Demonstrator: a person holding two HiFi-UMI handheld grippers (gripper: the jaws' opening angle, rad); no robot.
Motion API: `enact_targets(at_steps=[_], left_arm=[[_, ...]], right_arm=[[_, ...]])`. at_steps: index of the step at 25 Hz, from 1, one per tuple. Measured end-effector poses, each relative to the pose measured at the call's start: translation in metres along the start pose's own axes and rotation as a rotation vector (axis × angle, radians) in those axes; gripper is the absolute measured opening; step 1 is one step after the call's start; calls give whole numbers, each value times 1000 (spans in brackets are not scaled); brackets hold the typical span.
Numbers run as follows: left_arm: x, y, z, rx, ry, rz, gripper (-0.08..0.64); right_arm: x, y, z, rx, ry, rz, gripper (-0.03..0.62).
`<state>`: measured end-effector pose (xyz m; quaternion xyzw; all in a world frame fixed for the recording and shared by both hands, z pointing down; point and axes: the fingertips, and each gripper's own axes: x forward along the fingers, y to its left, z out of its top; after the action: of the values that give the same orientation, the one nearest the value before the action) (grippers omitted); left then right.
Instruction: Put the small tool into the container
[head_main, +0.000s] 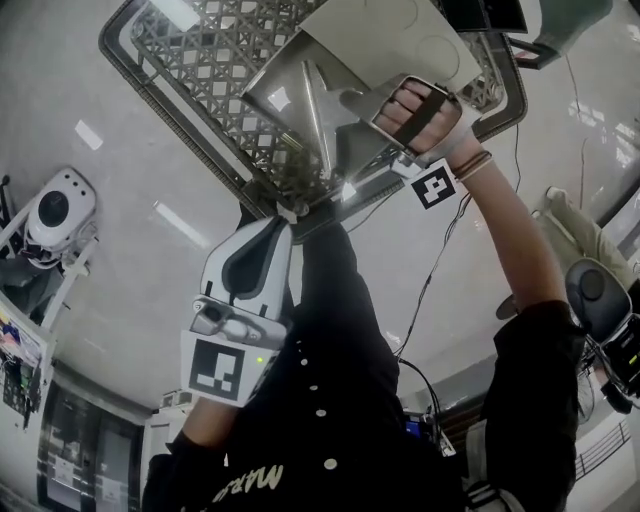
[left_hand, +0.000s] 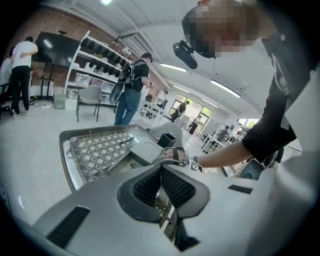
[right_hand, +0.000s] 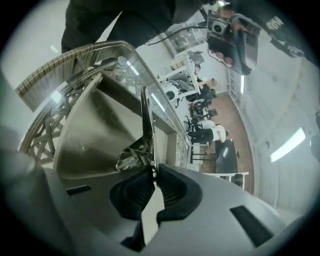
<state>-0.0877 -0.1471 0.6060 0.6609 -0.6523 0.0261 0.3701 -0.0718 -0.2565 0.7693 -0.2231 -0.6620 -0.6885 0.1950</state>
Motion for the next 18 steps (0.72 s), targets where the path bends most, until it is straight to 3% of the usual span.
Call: enact_targets(at_steps=[10,18], left_arm=[[7,2,-16,-27,20,-1,32],[9,-2,-21,-39,26,-10,32]], right_arm=[[9,15,9,-247,-145,9,25],[10,23,18,-281,-165,74,39]])
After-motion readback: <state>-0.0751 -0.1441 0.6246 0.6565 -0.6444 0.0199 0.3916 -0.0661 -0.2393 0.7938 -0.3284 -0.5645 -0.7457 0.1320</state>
